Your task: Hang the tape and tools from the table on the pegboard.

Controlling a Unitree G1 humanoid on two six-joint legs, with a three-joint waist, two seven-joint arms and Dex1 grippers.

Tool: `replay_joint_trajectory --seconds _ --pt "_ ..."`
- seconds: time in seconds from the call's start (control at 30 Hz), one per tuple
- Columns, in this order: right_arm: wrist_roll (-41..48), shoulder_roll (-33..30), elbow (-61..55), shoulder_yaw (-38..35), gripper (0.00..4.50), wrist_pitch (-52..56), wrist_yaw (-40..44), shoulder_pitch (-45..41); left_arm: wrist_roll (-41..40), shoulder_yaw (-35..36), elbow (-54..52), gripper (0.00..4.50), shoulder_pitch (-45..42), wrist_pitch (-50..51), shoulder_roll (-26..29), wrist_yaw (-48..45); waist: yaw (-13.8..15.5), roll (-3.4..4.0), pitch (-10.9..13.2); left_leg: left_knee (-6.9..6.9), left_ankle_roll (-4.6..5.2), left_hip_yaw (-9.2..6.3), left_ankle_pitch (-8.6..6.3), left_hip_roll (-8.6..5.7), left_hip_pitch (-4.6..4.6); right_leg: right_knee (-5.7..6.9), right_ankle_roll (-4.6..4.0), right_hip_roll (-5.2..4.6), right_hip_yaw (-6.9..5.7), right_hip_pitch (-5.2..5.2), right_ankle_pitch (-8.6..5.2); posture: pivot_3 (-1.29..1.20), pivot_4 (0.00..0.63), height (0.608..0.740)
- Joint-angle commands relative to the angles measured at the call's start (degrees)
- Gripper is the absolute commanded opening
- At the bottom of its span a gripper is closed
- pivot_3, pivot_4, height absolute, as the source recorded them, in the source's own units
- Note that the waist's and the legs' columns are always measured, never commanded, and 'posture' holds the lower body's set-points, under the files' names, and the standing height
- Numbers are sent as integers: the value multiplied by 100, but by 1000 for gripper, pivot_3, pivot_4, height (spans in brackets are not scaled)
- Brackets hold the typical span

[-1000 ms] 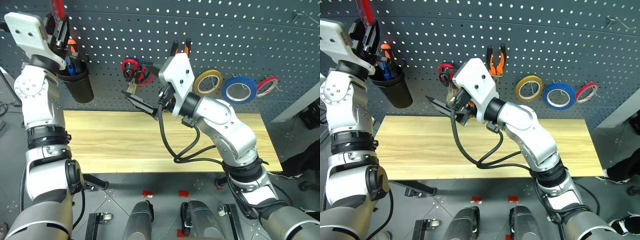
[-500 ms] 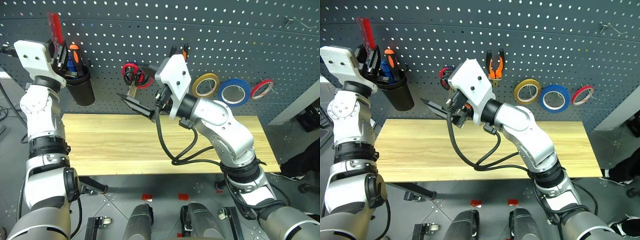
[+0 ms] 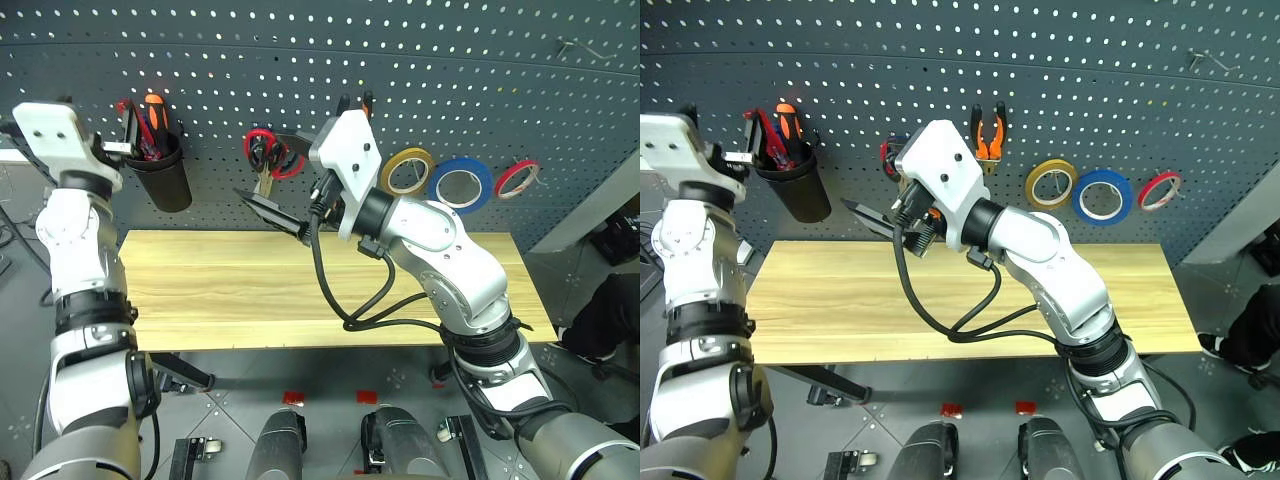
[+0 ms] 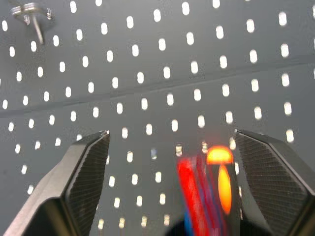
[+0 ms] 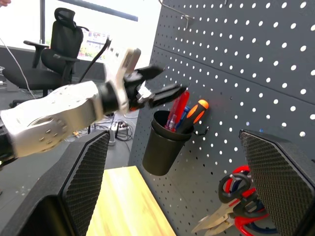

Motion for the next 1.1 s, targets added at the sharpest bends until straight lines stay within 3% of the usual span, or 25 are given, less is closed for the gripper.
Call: replay_joint_trajectory --seconds 0.03,0.2,0.33,0.7,0.83,1.1 --pt "-80 -82 -261 -81 4500 -123 -33 111 63 212 -1131 4117 635 499 19 392 2 -1 -21 -1 0 -1 0 0 0 0 0 0 0 0 0 -48 106 740" --pt "-107 -382 -480 -268 4500 -155 -69 591 327 708 -1929 4117 1558 1372 -20 1442 23 -3 -49 0 4 -7 -2 0 1 0 -5 -1 -1 3 3 -22 99 740" --pt "-220 -454 -589 -498 4500 -208 -416 1200 642 636 -2297 4117 2046 2161 -111 1835 62 2 -104 -2 4 -14 -2 -1 6 3 -6 -1 -5 11 4 -8 93 740" --pt "-1261 -366 836 -1025 4500 -2058 -1718 3539 111 34 -2135 4117 2507 2179 -896 616 124 25 -362 -7 9 -3 0 2 58 -5 -25 10 6 57 15 -40 62 740" --pt "-1115 -256 1565 -1465 4500 -2373 -1963 3833 148 -184 -2053 4117 2546 2192 -1080 444 53 39 -378 -18 10 6 -1 7 147 -18 -30 16 13 144 10 -45 49 740" --pt "-1158 -333 3255 -1965 4500 -3058 -2080 3800 262 -435 -1787 4117 2597 2079 -1311 428 17 75 -478 -47 11 18 0 9 195 -29 -33 21 29 177 8 -50 24 740"
